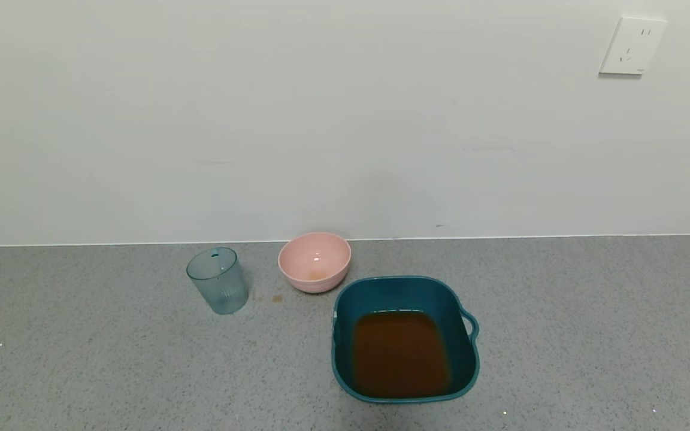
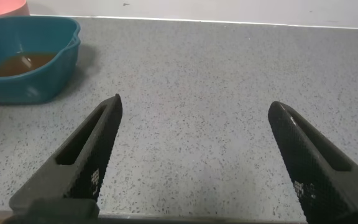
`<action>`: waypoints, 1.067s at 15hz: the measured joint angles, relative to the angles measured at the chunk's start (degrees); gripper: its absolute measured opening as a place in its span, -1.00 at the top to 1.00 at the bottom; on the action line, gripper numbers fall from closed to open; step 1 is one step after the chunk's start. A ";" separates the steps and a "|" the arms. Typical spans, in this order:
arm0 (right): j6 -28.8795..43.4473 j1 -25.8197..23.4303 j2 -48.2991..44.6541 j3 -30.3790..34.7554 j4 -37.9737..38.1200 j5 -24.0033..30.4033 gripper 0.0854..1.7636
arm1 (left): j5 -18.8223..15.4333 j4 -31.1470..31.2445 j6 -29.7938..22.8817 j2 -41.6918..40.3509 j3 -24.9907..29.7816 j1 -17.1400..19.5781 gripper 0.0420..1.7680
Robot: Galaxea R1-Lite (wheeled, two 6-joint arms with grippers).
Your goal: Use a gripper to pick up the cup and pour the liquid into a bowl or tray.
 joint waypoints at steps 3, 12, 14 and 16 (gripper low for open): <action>0.00 0.00 0.00 0.00 0.00 -0.06 -0.94 | -0.07 -6.34 0.56 -1.10 8.00 0.00 -0.94; 0.05 0.00 0.00 0.00 -0.02 -0.09 -0.94 | 2.90 -3.58 2.46 -1.29 16.82 0.00 -0.94; 0.02 0.00 0.00 0.00 -0.02 -0.09 -0.94 | 3.01 -3.36 2.12 -1.29 16.85 0.02 -0.94; 0.02 0.00 0.00 0.00 -0.02 -0.09 -0.94 | 3.01 -3.32 1.83 -1.27 16.90 0.02 -0.94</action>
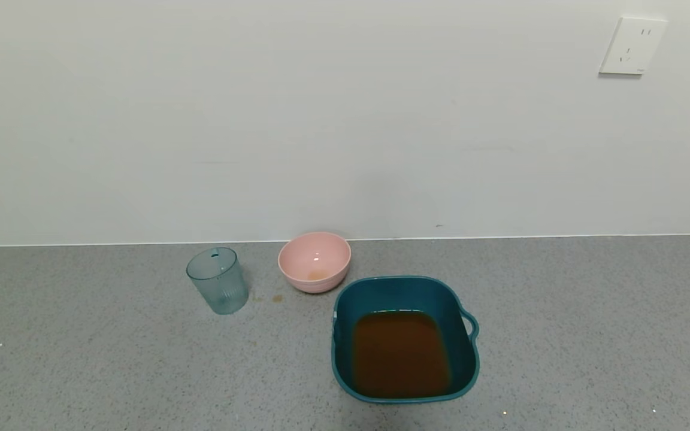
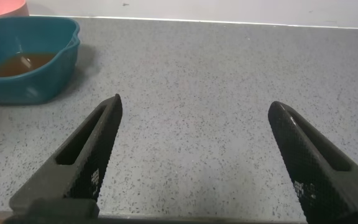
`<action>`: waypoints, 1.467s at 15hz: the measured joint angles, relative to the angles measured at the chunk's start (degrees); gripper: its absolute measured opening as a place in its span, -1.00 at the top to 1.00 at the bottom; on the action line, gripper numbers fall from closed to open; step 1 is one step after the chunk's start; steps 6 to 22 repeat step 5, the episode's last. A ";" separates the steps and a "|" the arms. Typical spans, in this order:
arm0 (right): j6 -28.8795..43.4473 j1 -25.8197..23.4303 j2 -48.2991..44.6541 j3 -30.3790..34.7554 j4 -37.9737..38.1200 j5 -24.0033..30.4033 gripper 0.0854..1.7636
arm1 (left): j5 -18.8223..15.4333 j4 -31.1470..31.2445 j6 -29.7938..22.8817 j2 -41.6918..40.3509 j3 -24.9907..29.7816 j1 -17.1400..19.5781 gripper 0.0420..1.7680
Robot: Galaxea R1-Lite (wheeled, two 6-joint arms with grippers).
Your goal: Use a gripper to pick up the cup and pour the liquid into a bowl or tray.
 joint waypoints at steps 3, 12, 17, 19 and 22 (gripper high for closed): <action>0.05 0.00 0.00 0.00 -0.02 -0.02 -0.94 | 0.09 -0.09 -0.15 0.00 0.00 -0.02 -0.94; 0.05 0.00 0.00 0.00 0.02 -0.04 -0.94 | -0.09 -0.24 0.10 0.00 0.00 -0.02 -0.94; 0.05 0.00 0.00 0.00 0.02 -0.04 -0.94 | -0.09 -0.24 0.10 0.00 0.00 -0.02 -0.94; 0.05 0.00 0.00 0.00 0.02 -0.04 -0.94 | -0.09 -0.24 0.10 0.00 0.00 -0.02 -0.94; 0.05 0.00 0.00 0.00 0.02 -0.04 -0.94 | -0.09 -0.24 0.10 0.00 0.00 -0.02 -0.94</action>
